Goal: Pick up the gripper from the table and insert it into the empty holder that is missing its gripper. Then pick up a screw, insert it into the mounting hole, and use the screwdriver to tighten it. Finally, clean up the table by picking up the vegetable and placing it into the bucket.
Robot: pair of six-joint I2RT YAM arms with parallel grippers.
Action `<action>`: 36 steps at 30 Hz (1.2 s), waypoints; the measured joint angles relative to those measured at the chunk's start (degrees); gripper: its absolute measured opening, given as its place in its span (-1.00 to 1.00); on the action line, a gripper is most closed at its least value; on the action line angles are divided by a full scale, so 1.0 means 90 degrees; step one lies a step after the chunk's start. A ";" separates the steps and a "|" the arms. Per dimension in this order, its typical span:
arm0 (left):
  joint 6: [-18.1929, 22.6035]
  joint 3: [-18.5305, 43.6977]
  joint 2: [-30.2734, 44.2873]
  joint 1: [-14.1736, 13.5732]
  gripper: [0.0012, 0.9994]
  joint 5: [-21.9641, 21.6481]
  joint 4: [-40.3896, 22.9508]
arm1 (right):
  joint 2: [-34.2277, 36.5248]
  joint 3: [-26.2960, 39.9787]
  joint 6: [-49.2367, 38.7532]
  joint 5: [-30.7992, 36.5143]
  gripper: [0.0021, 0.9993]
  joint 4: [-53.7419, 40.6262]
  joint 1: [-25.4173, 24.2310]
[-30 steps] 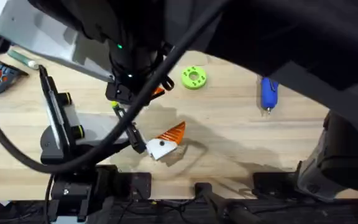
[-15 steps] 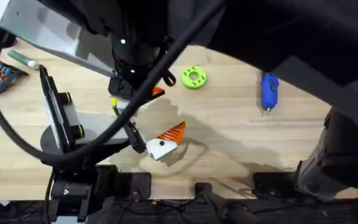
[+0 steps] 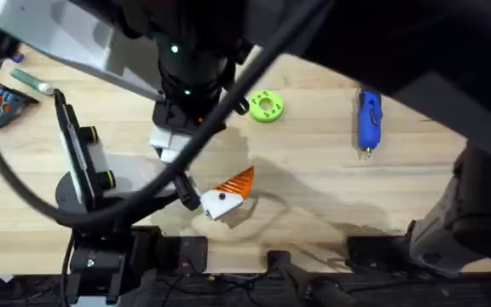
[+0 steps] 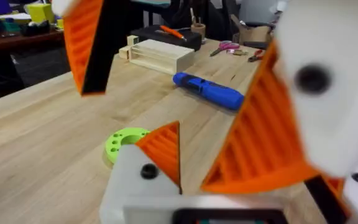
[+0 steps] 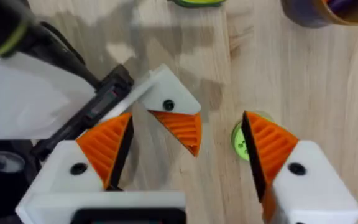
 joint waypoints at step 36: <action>0.0000 0.0000 0.0002 0.0000 0.97 -0.0002 0.0000 | -0.4886 -0.5307 0.2764 0.0030 0.99 0.2636 -0.2677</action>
